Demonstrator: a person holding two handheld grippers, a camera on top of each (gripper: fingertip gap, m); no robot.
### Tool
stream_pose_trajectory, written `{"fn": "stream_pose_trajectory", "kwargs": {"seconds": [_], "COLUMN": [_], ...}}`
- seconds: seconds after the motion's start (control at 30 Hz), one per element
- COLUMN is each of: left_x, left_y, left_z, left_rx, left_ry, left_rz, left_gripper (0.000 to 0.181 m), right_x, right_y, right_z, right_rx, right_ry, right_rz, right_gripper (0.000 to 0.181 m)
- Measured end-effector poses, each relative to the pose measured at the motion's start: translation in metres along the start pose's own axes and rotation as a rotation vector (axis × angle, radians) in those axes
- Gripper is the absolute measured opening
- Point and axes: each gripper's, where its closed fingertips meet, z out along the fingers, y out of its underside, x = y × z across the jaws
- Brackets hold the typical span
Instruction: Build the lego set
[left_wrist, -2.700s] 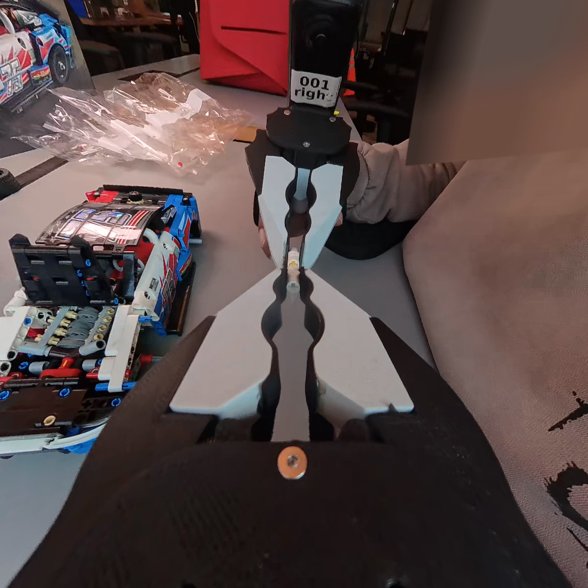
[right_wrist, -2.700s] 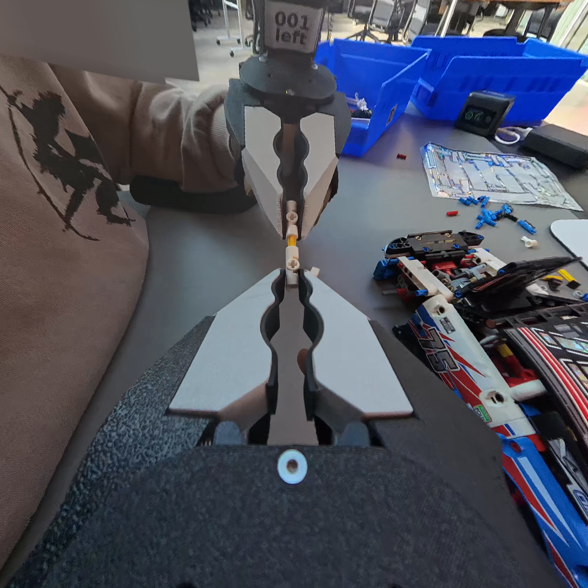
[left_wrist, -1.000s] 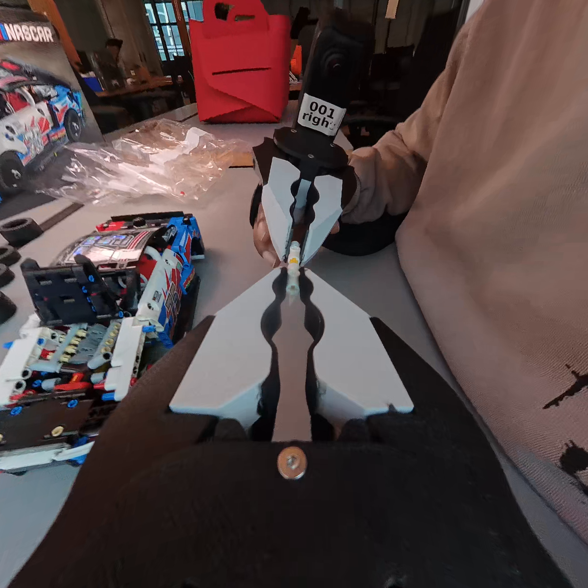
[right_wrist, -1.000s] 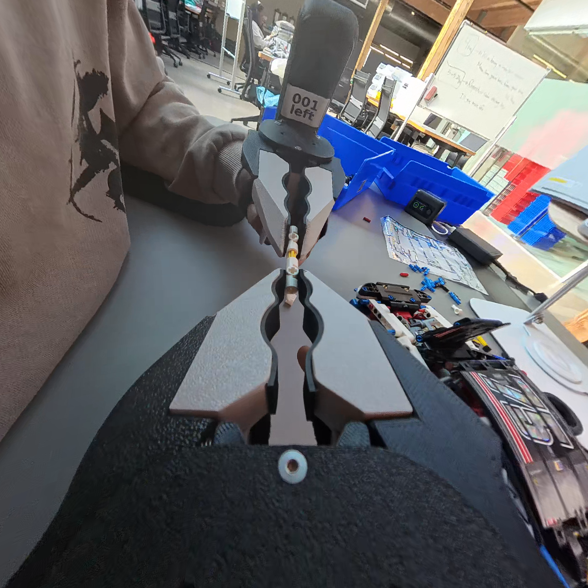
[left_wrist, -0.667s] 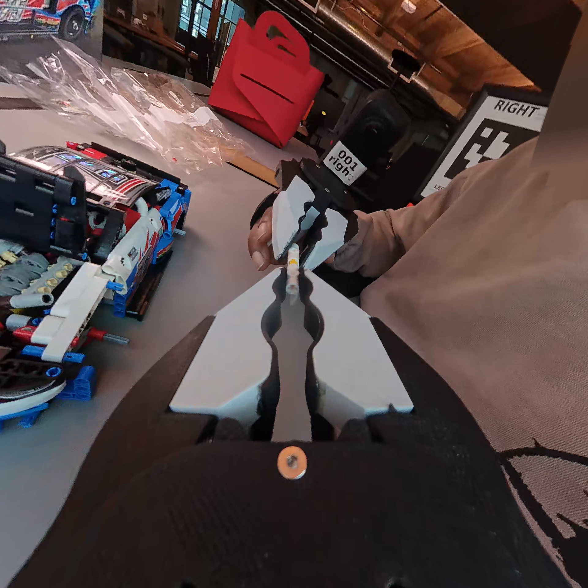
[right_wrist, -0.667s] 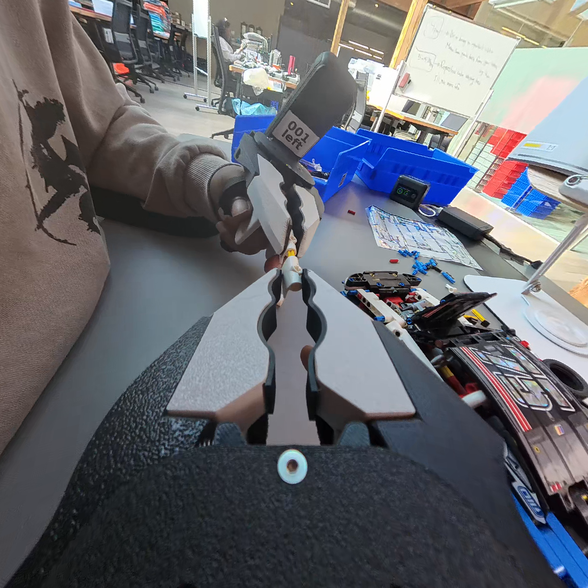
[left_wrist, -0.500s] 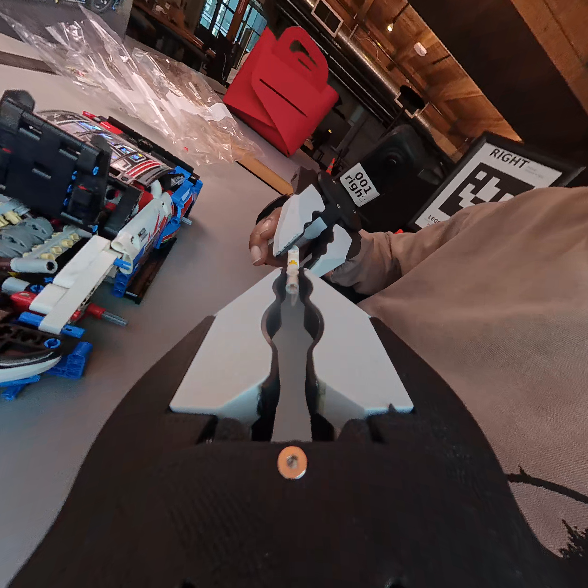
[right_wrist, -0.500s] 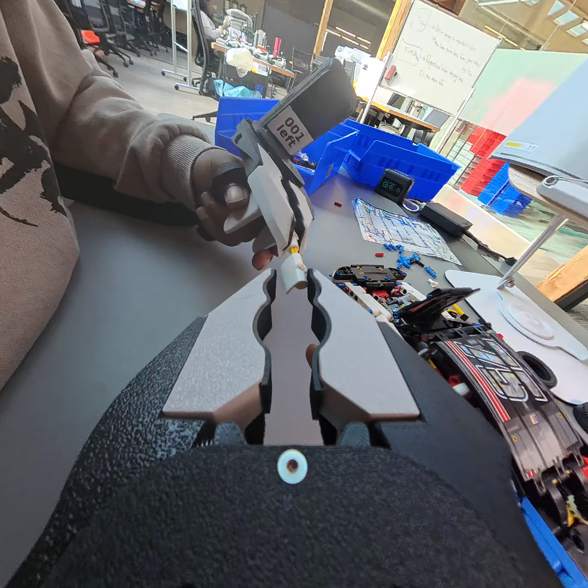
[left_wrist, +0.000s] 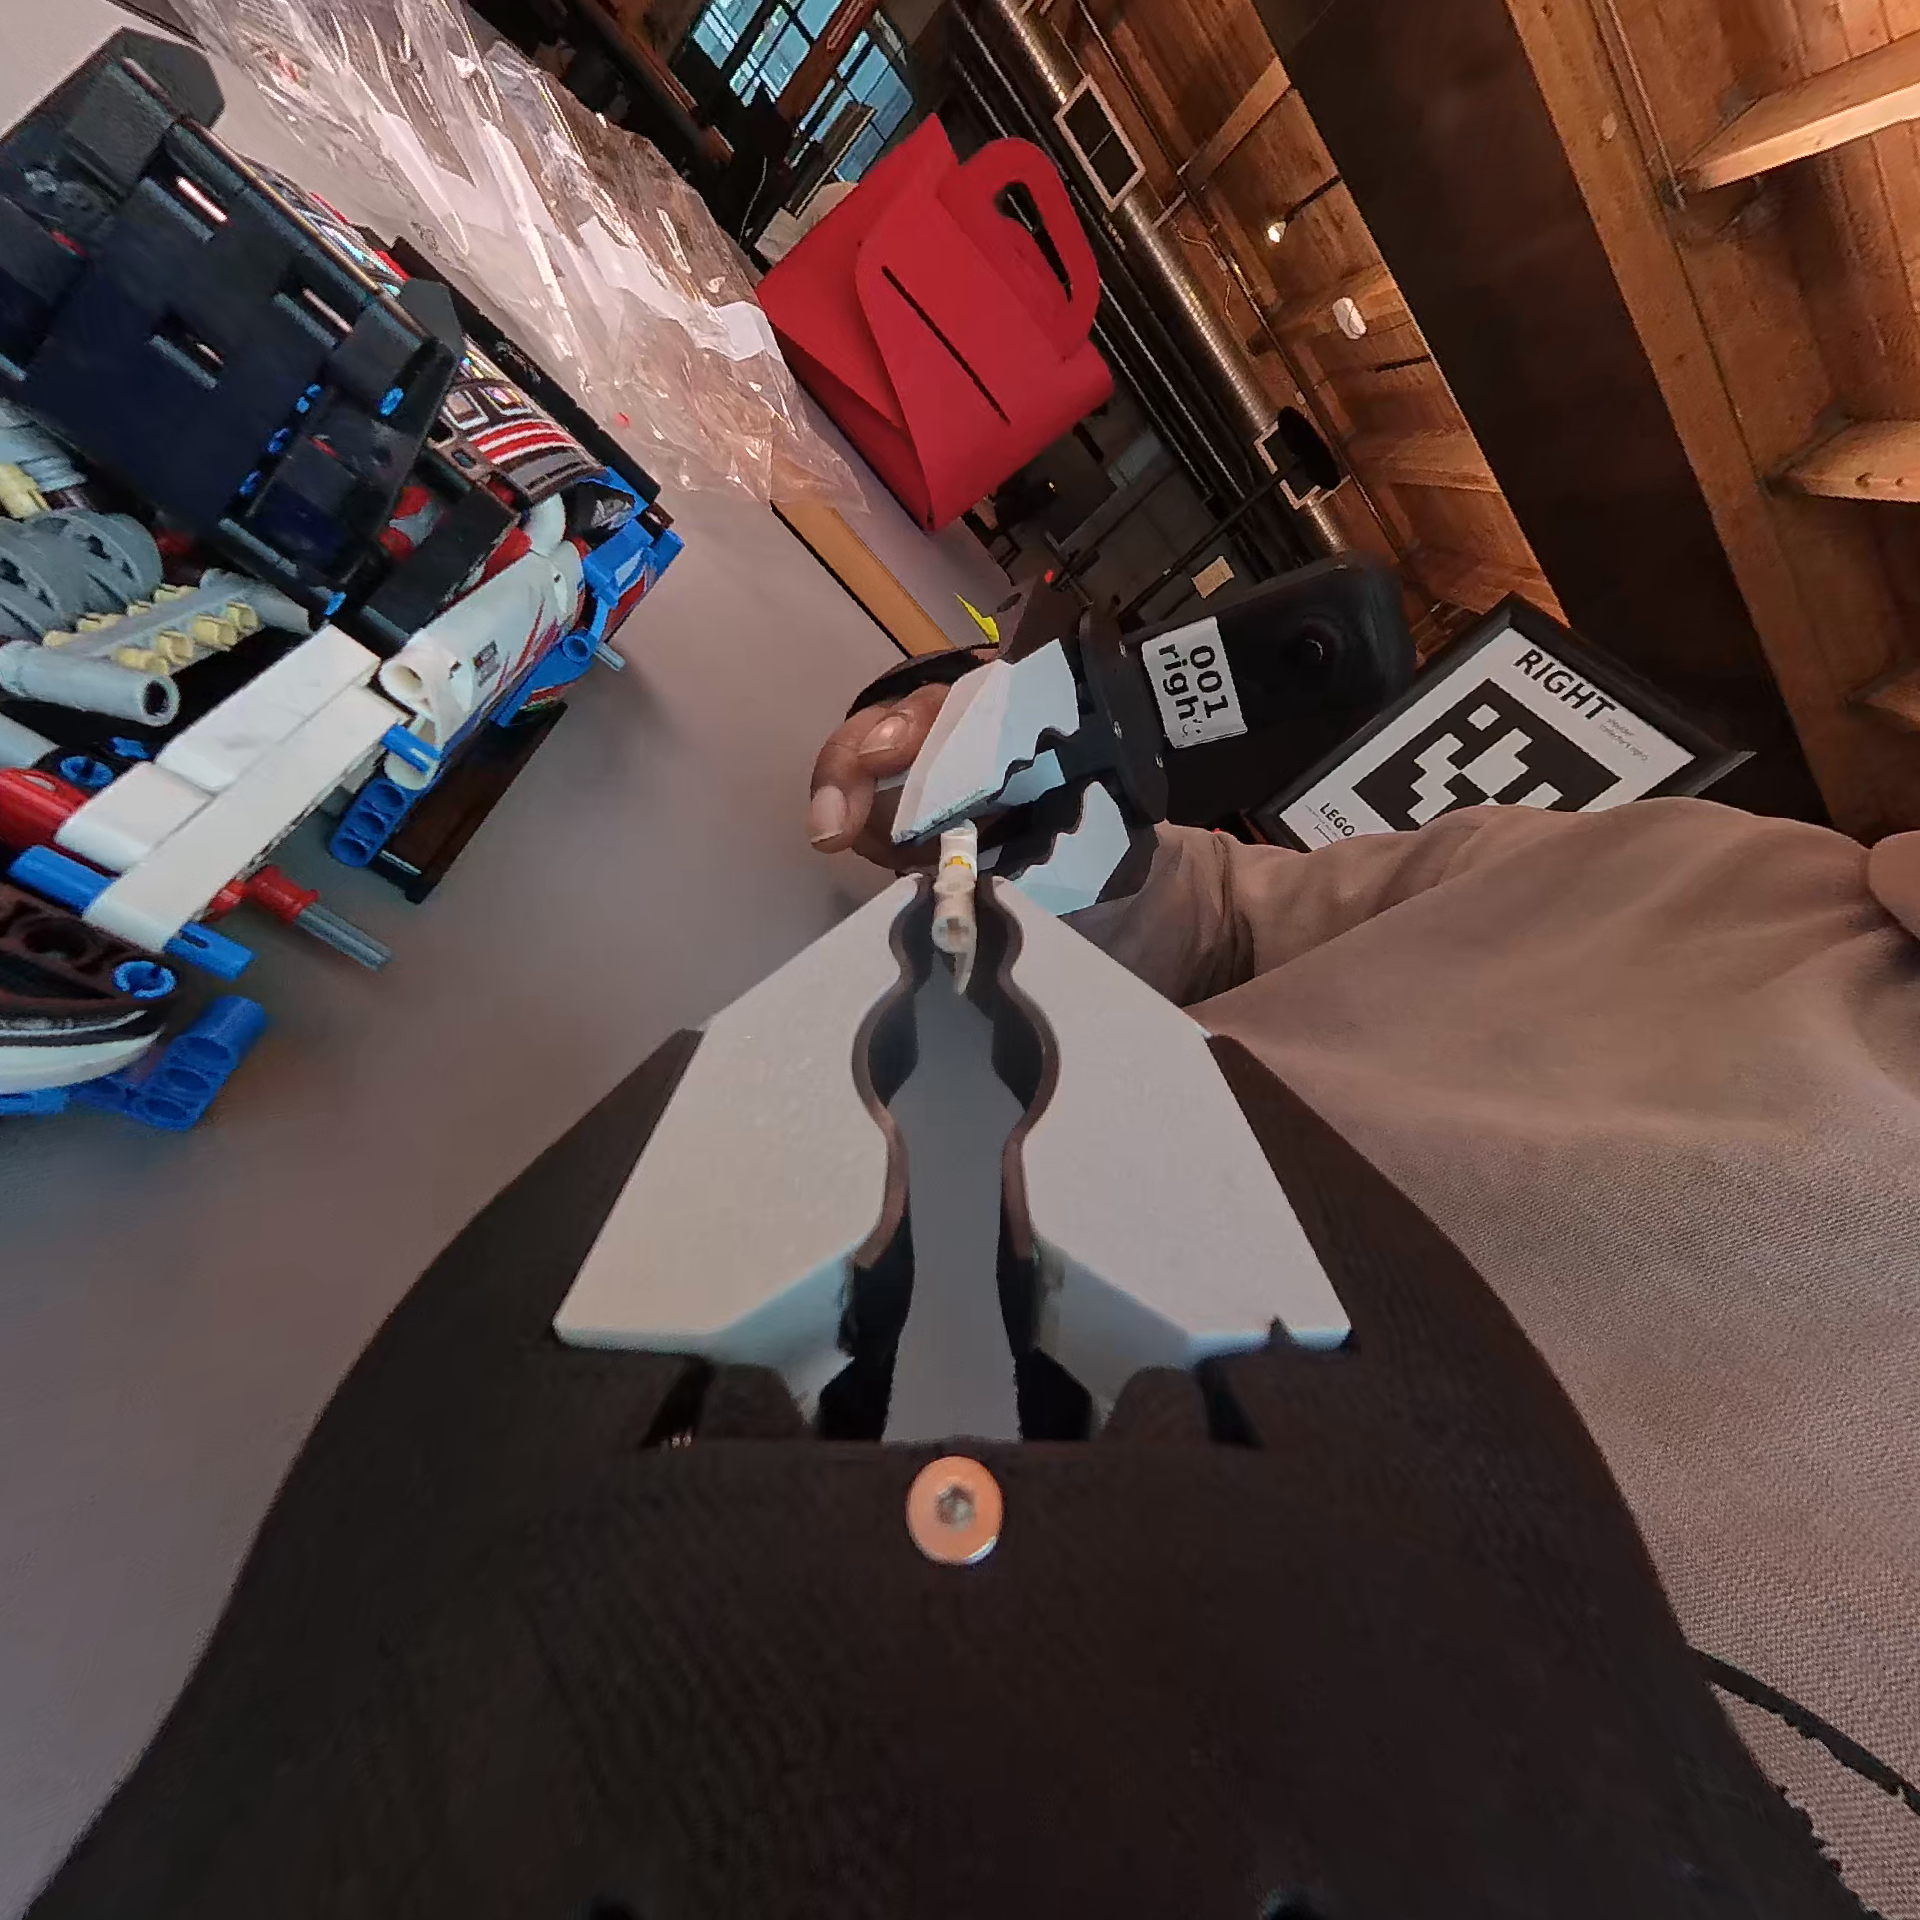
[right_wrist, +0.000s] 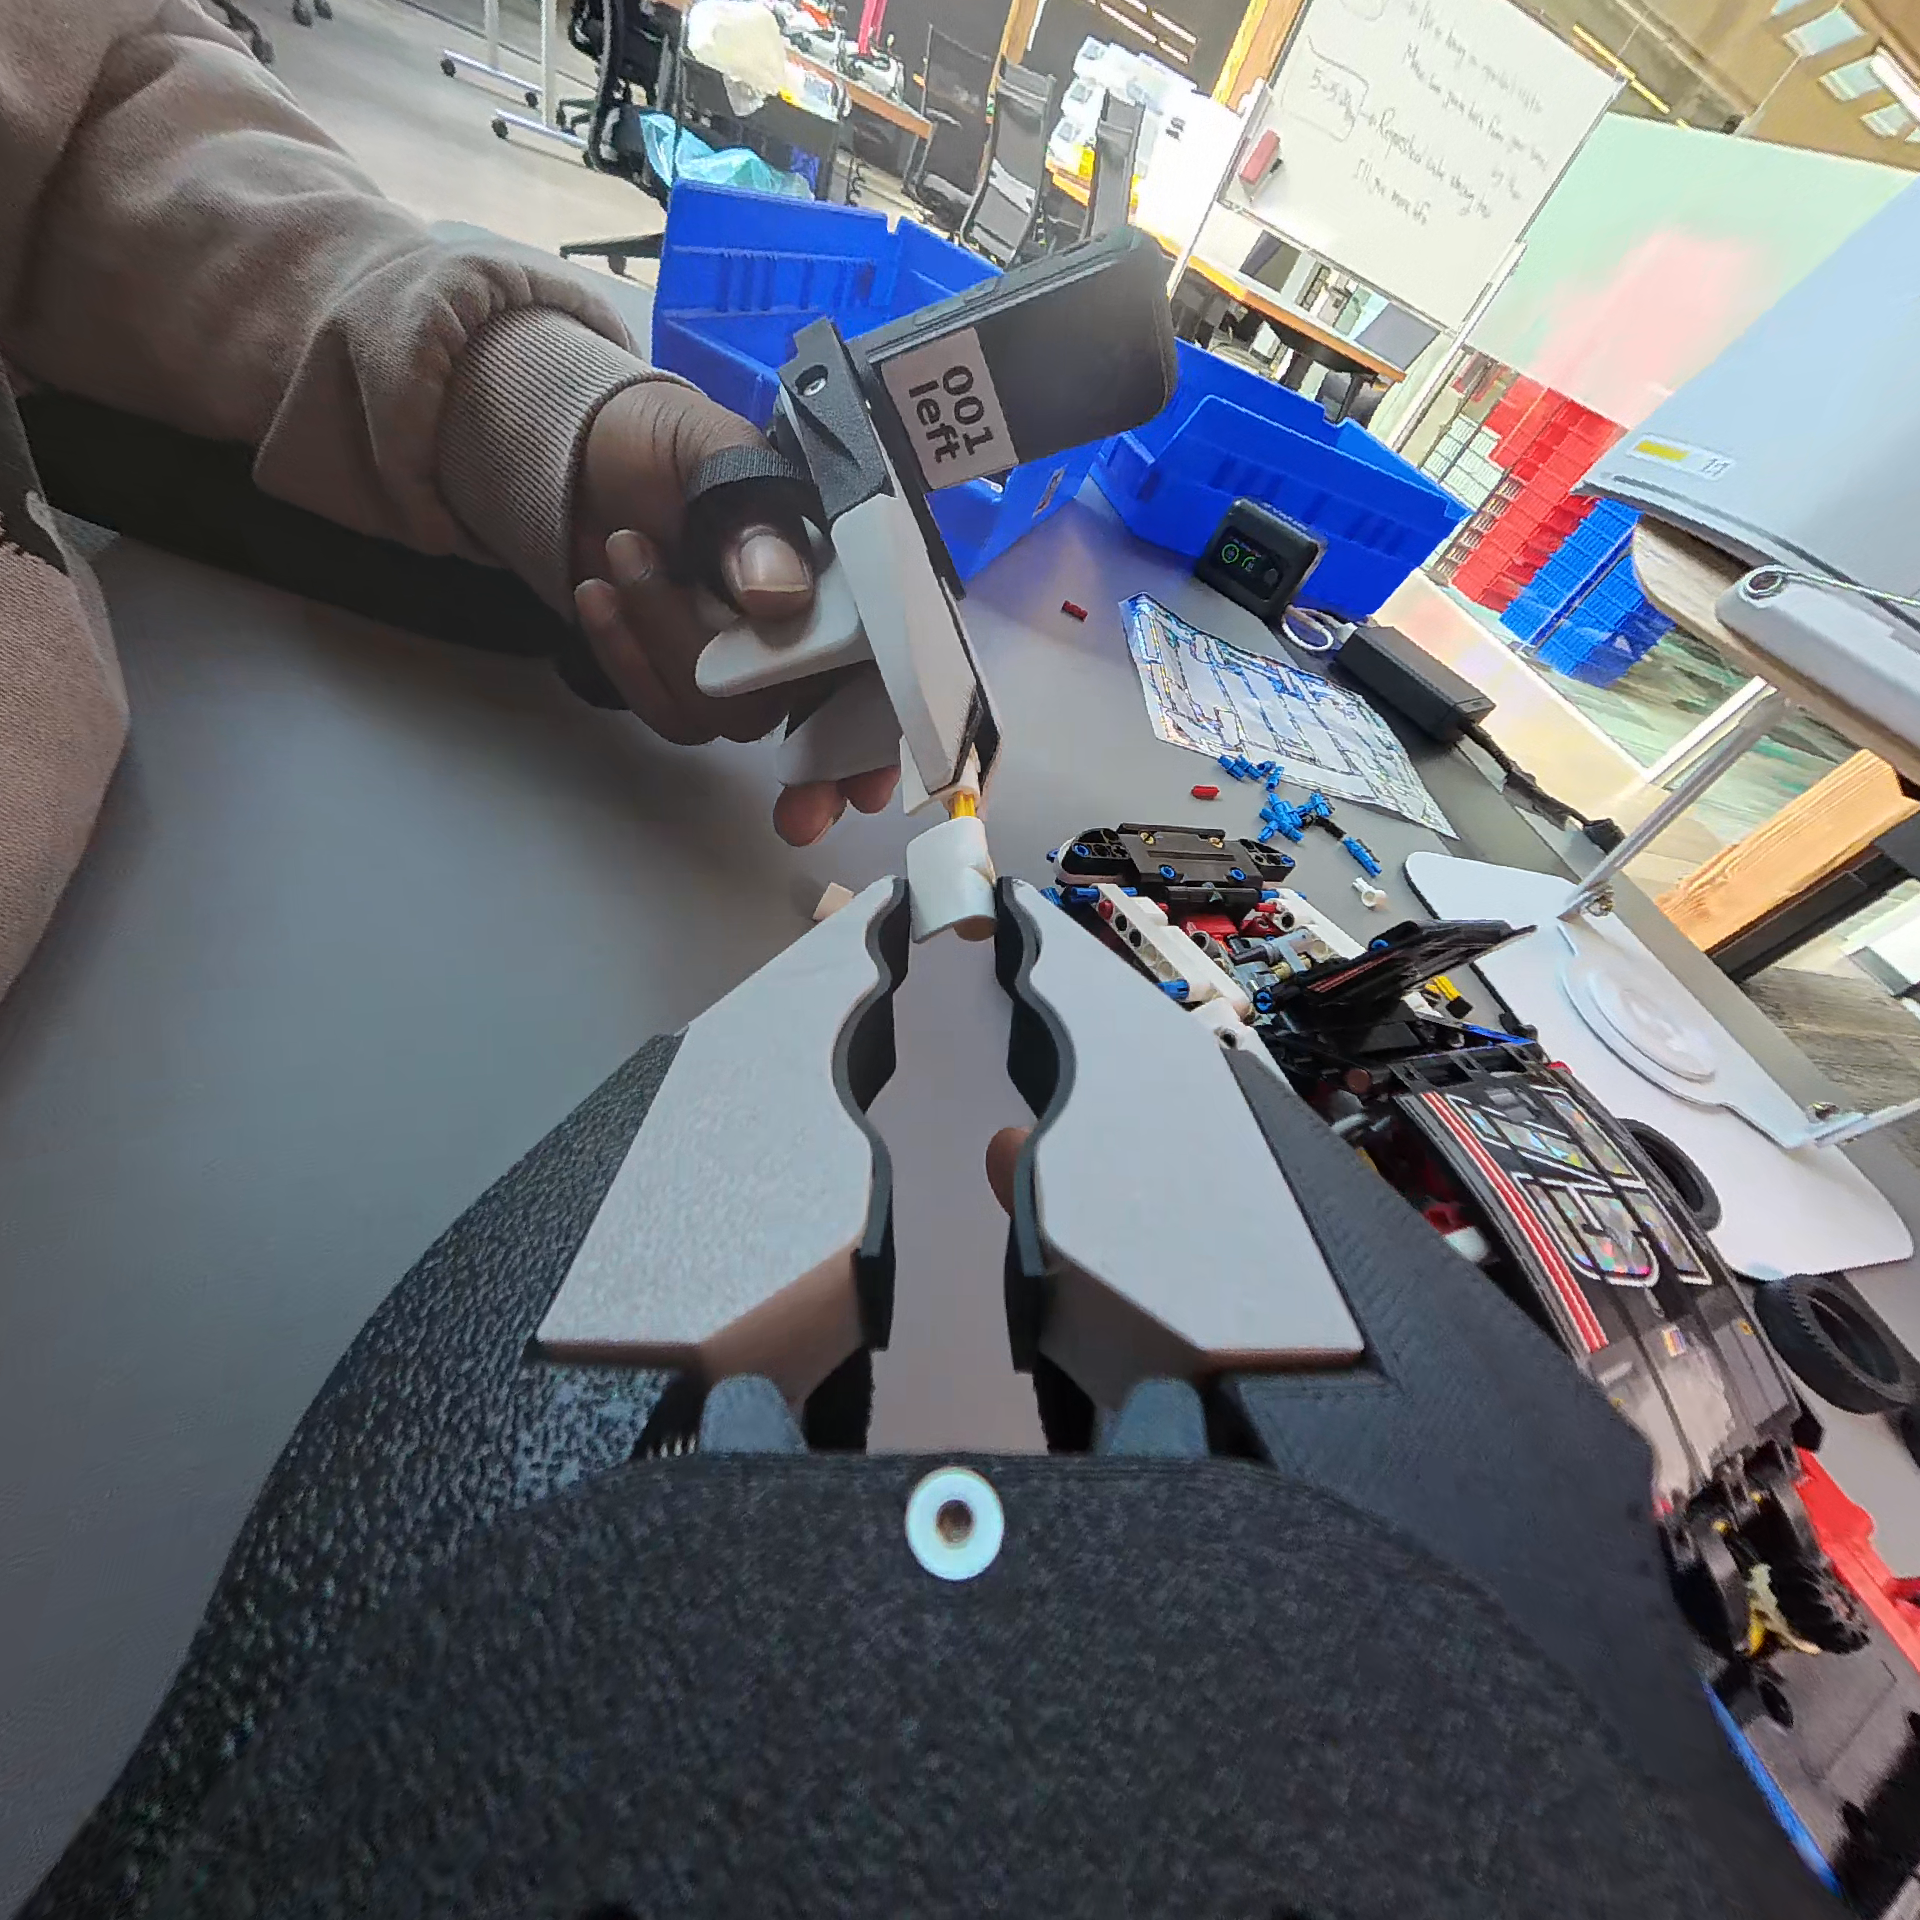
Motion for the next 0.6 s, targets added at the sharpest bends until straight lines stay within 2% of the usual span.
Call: {"fn": "stream_pose_trajectory", "kwargs": {"seconds": [0.6], "left_x": [-0.0017], "left_y": [-0.0062], "left_z": [-0.0025], "left_rx": [0.026], "left_ry": [-0.030], "left_rz": [0.050], "left_gripper": [0.008], "right_x": [0.0044], "right_y": [-0.0030], "right_z": [-0.0018], "right_rx": [0.031], "right_ry": [-0.016], "right_rz": [0.100], "right_gripper": [0.014]}}
